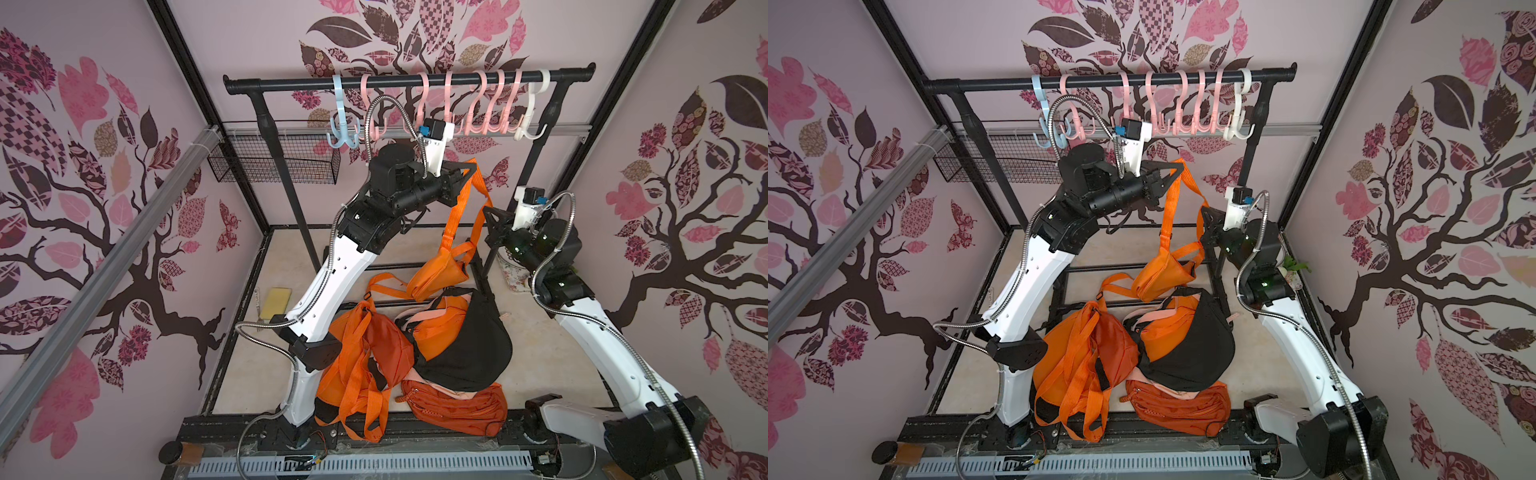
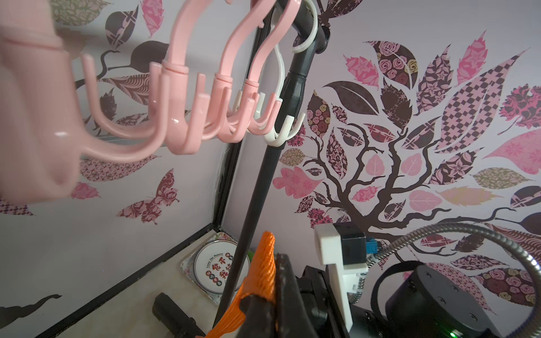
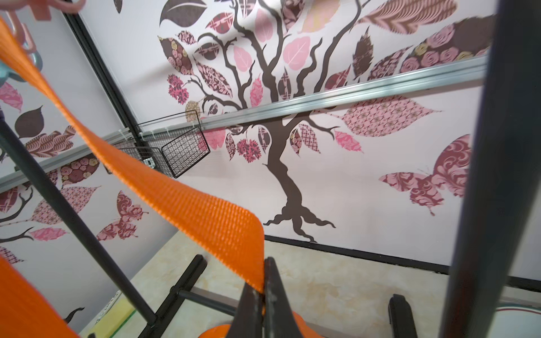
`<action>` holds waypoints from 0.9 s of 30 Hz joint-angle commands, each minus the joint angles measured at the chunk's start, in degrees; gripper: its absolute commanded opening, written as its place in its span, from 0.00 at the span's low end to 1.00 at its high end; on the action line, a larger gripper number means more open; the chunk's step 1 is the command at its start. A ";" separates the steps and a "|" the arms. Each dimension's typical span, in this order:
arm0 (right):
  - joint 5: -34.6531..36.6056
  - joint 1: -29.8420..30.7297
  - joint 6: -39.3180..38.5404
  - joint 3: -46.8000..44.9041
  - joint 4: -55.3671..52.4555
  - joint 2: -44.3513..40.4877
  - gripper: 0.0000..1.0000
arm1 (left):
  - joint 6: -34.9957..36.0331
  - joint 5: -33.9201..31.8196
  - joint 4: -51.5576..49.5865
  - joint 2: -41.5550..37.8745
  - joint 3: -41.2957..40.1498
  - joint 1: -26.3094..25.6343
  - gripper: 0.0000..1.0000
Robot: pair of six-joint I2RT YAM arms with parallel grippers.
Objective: Hang the bag on a hook
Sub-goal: Hang the bag on the hook.
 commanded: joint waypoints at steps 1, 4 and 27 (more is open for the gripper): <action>11.31 -0.23 0.10 3.81 -0.71 -4.17 0.00 | -1.68 0.80 2.25 -0.77 0.31 0.60 0.00; 13.41 -2.34 2.87 11.65 -5.73 -2.34 0.00 | -4.91 1.10 4.48 0.66 0.40 1.09 0.00; 3.28 -10.11 9.74 70.34 -34.03 26.37 0.00 | -13.64 1.08 11.69 7.82 1.91 1.09 0.00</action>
